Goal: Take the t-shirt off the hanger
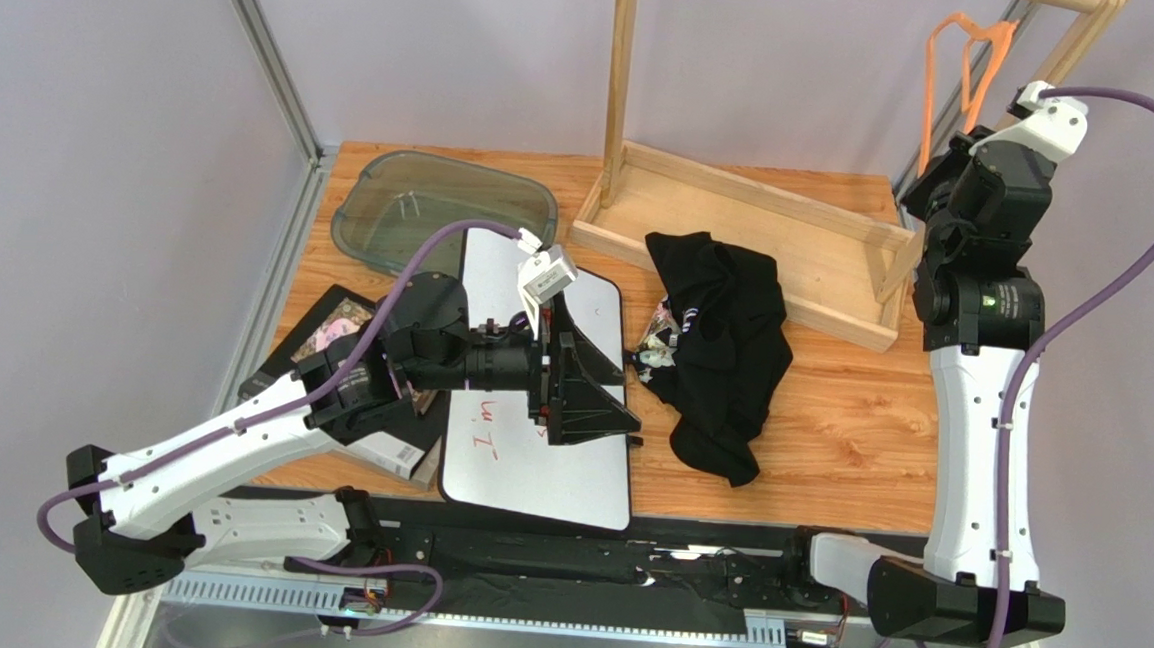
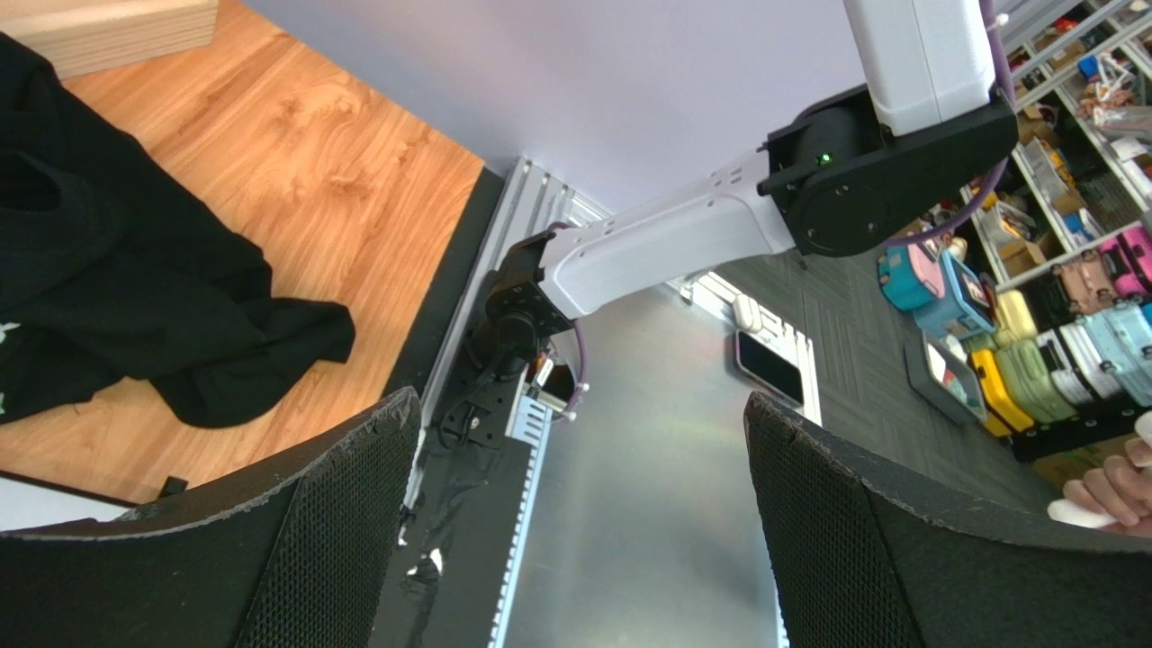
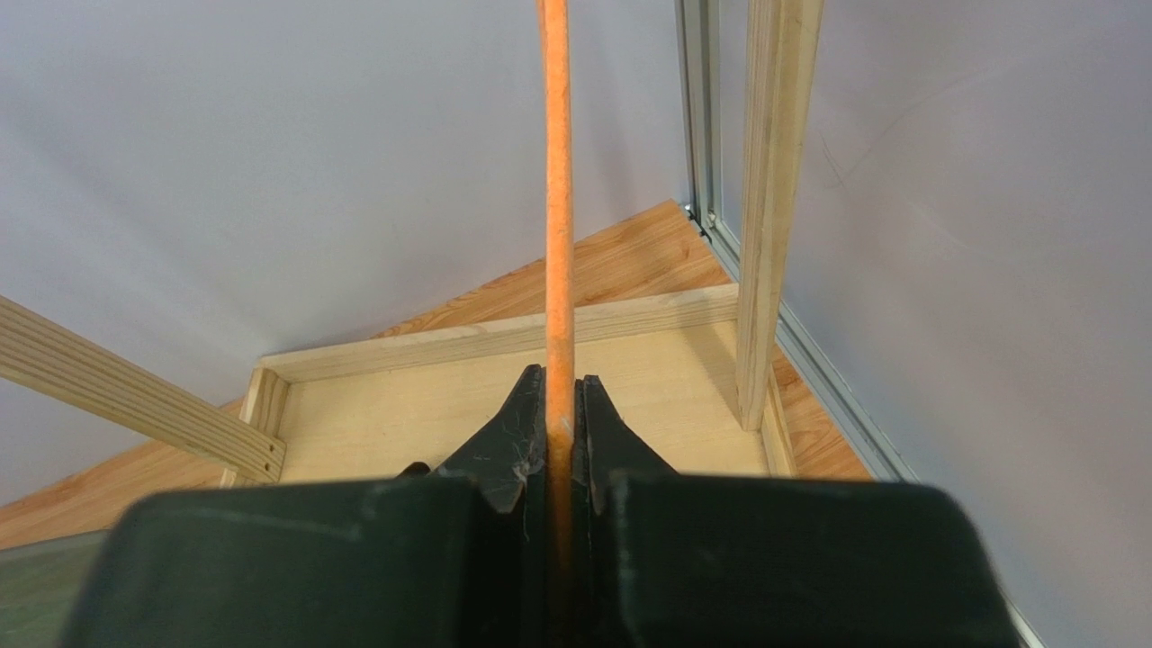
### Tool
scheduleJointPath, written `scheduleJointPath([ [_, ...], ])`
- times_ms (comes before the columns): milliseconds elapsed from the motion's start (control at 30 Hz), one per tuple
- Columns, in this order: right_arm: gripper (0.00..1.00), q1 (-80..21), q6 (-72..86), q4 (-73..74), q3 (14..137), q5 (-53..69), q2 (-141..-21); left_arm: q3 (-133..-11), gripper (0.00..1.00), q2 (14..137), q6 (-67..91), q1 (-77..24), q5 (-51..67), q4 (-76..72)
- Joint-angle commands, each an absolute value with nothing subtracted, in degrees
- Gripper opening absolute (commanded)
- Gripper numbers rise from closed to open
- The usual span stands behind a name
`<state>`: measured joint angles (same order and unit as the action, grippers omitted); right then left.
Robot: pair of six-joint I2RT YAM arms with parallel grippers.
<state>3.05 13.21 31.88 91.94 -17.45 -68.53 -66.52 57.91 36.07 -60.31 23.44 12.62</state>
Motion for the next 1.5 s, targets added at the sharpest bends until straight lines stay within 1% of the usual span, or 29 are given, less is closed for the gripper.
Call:
scheduleJointPath([
  [0,0.0,3.52,12.13,27.6,93.43,-18.63,-68.73,-69.35,0.93,58.01,34.72,-61.35,22.15,12.83],
  [367,0.0,3.69,11.34,28.21,90.71,-20.56,-69.08,-70.14,0.93,59.5,34.01,-62.67,21.53,13.54],
  [700,0.01,3.69,11.34,31.45,91.76,-21.27,-69.79,-70.4,0.93,60.12,33.84,-63.72,21.18,13.8],
  [733,0.07,3.69,11.08,31.99,91.93,-21.44,-69.7,-70.49,0.93,60.29,33.75,-63.72,21.09,13.97],
  [767,0.26,3.69,10.99,32.51,91.93,-21.53,-69.44,-70.49,0.93,60.21,33.75,-63.72,21.01,13.97],
  [833,0.48,3.6,10.99,34.1,91.94,-22.14,-68.12,-70.4,0.93,60.29,33.66,-63.9,20.83,13.8],
  [867,0.66,3.6,10.9,34.71,91.85,-22.67,-67.42,-70.31,0.93,60.29,33.58,-63.9,20.74,13.89],
  [967,0.84,3.6,10.46,37.34,92.46,-25.66,-65.31,-69.96,0.93,60.47,33.66,-64.07,20.57,13.71],
  [1067,0.91,3.6,9.67,44.35,96.49,-27.42,-65.39,-69.52,0.93,60.56,33.66,-64.51,20.65,13.36],
  [1167,0.95,2.73,8.8,47.98,97.91,-28.74,-63.82,-68.91,0.93,60.21,33.31,-65.13,19.87,13.27],
  [1233,0.97,-0.51,7.74,48.08,97.82,-31.01,-61.45,-68.3,0.93,59.68,33.14,-65.21,19.08,13.53],
  [1300,0.99,-5.17,5.82,48.6,98.78,-34.78,-60.56,-67.68,0.93,59.06,33.05,-65.21,18.72,13.54],
  [1367,0.99,-11.75,4.75,51.13,102.02,-37.95,-60.99,-67.06,0.93,58.36,32.87,-65.22,17.85,13.8],
  [1400,0.99,-16.65,3.96,52.02,103.0,-40.4,-61.26,-66.89,0.93,58.1,32.87,-65.3,17.58,13.89],
  [1467,1.0,-22.38,3.26,53.78,104.67,-43.58,-62.05,-66.53,0.93,57.66,32.43,-65.3,16.79,14.15],
])
